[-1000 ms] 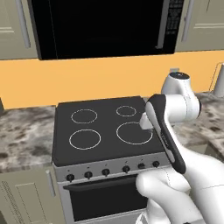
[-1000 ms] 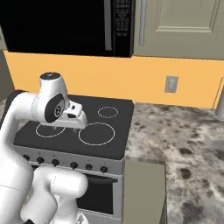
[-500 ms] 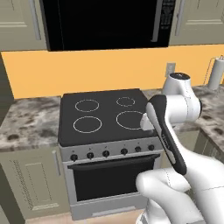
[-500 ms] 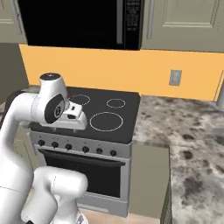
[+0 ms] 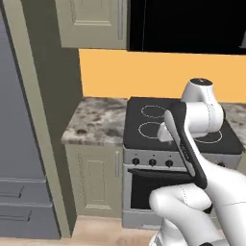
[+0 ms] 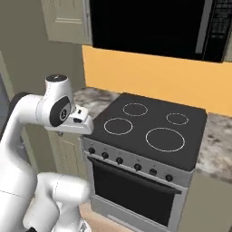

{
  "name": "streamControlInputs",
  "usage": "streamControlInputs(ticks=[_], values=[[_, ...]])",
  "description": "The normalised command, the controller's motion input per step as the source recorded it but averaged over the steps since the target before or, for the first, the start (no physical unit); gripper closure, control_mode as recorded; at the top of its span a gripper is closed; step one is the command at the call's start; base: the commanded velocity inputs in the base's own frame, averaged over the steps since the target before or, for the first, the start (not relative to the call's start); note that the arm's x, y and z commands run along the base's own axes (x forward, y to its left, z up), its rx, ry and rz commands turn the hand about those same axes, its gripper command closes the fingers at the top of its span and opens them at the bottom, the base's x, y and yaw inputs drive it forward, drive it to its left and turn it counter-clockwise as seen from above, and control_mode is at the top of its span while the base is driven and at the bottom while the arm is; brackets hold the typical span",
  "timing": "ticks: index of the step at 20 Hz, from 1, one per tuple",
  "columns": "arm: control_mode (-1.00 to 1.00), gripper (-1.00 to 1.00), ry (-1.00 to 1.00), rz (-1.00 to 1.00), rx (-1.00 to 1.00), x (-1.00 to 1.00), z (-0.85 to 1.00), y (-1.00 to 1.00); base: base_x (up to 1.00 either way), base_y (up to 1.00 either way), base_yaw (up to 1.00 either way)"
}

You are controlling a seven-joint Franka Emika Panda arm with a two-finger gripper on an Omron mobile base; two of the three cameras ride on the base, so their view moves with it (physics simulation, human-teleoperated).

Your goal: Navigate to the sink.

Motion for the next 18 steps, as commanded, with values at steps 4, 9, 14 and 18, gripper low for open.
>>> streamControlInputs(ticks=[4, 9, 14, 18], values=[[1.00, -1.00, 0.00, 0.00, 0.00, 0.00, 0.00, 0.00, 0.00, 0.68, 0.75], [1.00, -1.00, 0.00, 0.00, 0.00, 0.00, 0.00, 0.00, 0.00, 0.60, 0.77], [1.00, -1.00, 0.00, 0.00, 0.00, 0.00, 0.00, 0.00, 0.00, 0.60, 0.75], [1.00, -1.00, 0.00, 0.00, 0.00, 0.00, 0.00, 0.00, 0.08, 0.66, 0.73]])
